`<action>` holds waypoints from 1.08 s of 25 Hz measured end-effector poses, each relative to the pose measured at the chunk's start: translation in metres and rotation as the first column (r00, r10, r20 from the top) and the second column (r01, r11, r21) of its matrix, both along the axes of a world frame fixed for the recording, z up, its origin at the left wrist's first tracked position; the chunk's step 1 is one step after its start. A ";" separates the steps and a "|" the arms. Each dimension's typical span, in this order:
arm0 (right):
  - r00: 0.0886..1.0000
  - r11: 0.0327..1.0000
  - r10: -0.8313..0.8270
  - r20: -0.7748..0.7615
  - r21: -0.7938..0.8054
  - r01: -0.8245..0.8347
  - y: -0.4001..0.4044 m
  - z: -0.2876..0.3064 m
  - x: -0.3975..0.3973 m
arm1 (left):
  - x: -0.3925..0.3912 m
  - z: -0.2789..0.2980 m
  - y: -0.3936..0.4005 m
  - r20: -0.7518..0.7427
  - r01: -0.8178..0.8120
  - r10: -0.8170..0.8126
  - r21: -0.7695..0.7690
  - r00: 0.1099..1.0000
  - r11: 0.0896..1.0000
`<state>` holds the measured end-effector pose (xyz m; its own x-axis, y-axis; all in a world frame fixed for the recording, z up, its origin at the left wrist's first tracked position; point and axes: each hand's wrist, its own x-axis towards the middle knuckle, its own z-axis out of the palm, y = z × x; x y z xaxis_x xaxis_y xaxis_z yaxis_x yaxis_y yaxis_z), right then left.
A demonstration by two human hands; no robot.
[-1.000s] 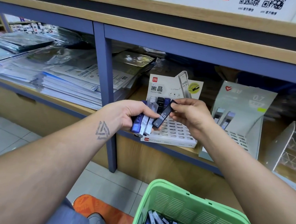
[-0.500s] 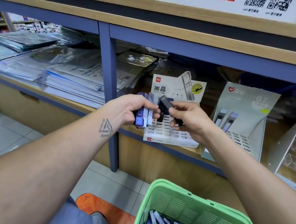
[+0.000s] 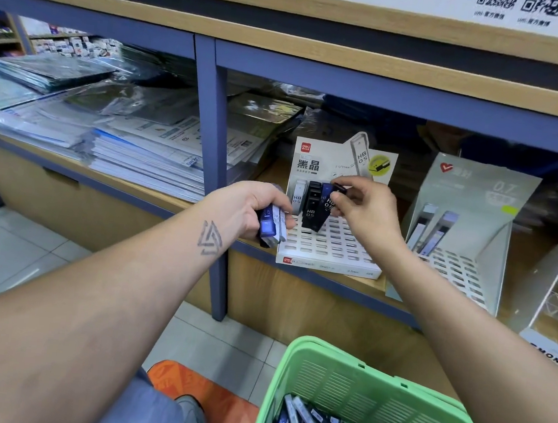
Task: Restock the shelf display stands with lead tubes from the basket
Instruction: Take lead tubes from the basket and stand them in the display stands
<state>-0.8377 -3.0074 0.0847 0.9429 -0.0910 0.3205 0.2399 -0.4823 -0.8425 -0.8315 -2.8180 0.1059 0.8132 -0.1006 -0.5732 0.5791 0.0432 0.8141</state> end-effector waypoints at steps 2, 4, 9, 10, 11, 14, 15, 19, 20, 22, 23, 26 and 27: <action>0.998 0.987 0.038 0.041 -0.156 -0.031 0.003 -0.003 0.002 | -0.002 0.002 0.000 -0.019 -0.010 0.009 -0.034 1.000 0.999; 0.996 0.969 0.057 0.063 -0.242 -0.040 0.005 -0.008 0.004 | -0.004 0.004 -0.001 -0.031 -0.008 0.007 -0.054 0.999 0.999; 0.994 0.958 0.079 0.071 -0.281 -0.056 0.007 -0.013 0.007 | -0.006 0.004 -0.003 -0.045 0.007 -0.010 -0.063 0.999 0.998; 0.994 0.959 0.089 0.062 -0.274 -0.069 0.008 -0.013 0.007 | -0.007 0.004 -0.003 -0.045 0.007 -0.009 -0.059 0.999 0.998; 0.993 0.963 0.105 0.053 -0.256 -0.088 0.008 -0.013 0.007 | -0.006 0.004 -0.003 -0.044 0.006 -0.008 -0.052 0.999 0.999; 0.990 0.969 0.133 0.046 -0.216 -0.120 0.009 -0.011 0.009 | -0.005 0.003 -0.001 -0.041 -0.003 0.002 -0.027 0.999 1.000; 0.990 0.970 0.134 0.049 -0.209 -0.121 0.010 -0.012 0.009 | -0.004 0.003 0.000 -0.040 -0.007 0.006 -0.020 0.999 1.000; 0.991 0.973 0.133 0.030 -0.192 -0.125 0.014 -0.019 0.013 | -0.002 0.001 0.003 -0.036 -0.003 0.003 -0.010 0.999 1.000; 0.992 0.974 0.121 0.032 -0.195 -0.112 0.014 -0.022 0.013 | -0.001 0.001 0.004 -0.031 0.000 -0.001 -0.015 1.000 1.000; 0.992 0.957 0.069 0.109 -0.287 -0.035 0.012 -0.025 0.013 | -0.002 0.001 0.004 -0.022 0.016 -0.017 -0.022 1.000 1.000; 0.987 0.940 0.056 0.148 -0.341 -0.002 0.012 -0.026 0.014 | -0.002 0.001 0.004 -0.016 0.028 -0.028 -0.022 0.999 0.999; 0.987 0.902 0.069 0.147 -0.433 0.002 0.012 -0.023 0.013 | -0.003 0.002 0.004 0.003 0.067 -0.067 -0.019 0.998 0.998; 0.988 0.893 0.066 0.141 -0.450 0.004 0.011 -0.021 0.012 | -0.005 0.003 0.003 0.008 0.081 -0.081 -0.022 0.997 0.996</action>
